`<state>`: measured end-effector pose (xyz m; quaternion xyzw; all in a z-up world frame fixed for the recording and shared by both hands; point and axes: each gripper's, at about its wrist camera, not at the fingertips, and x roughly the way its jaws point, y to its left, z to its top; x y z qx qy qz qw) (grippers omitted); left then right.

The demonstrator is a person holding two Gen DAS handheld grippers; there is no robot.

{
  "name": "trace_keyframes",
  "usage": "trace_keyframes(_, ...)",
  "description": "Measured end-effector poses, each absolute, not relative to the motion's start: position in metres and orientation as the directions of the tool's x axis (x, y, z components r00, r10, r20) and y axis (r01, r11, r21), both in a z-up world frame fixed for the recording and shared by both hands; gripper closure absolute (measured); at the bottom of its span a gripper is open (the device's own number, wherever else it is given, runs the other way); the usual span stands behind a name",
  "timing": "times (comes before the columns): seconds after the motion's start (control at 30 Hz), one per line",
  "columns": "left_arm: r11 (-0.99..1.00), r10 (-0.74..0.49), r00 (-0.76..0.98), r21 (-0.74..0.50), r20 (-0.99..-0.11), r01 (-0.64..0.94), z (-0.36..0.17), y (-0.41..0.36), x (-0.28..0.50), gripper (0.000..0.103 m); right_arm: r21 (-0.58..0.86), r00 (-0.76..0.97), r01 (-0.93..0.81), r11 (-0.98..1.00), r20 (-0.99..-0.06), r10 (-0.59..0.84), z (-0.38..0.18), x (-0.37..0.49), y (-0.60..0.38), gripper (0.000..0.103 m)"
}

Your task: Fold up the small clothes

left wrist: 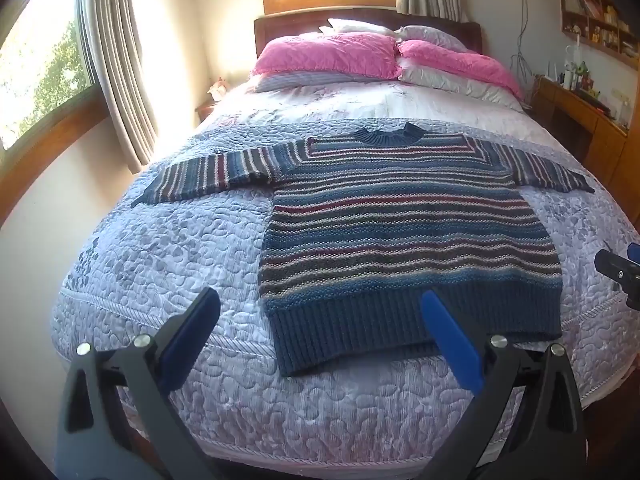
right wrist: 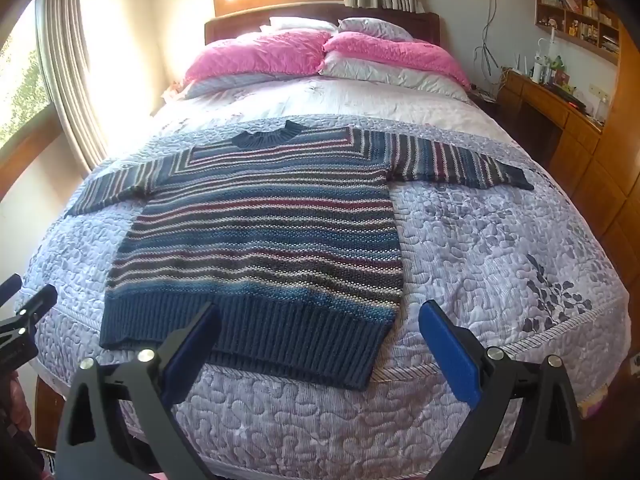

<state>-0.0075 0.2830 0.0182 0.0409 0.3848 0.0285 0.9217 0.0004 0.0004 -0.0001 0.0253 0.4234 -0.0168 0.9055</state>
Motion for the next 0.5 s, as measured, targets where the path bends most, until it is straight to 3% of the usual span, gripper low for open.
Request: trace_keyframes(0.5,0.994,0.091,0.698,0.103,-0.711,-0.024,0.015,0.276,-0.005,0.003,0.037,0.660,0.051,0.998,-0.751,-0.006,-0.002,0.000,-0.005,0.004)
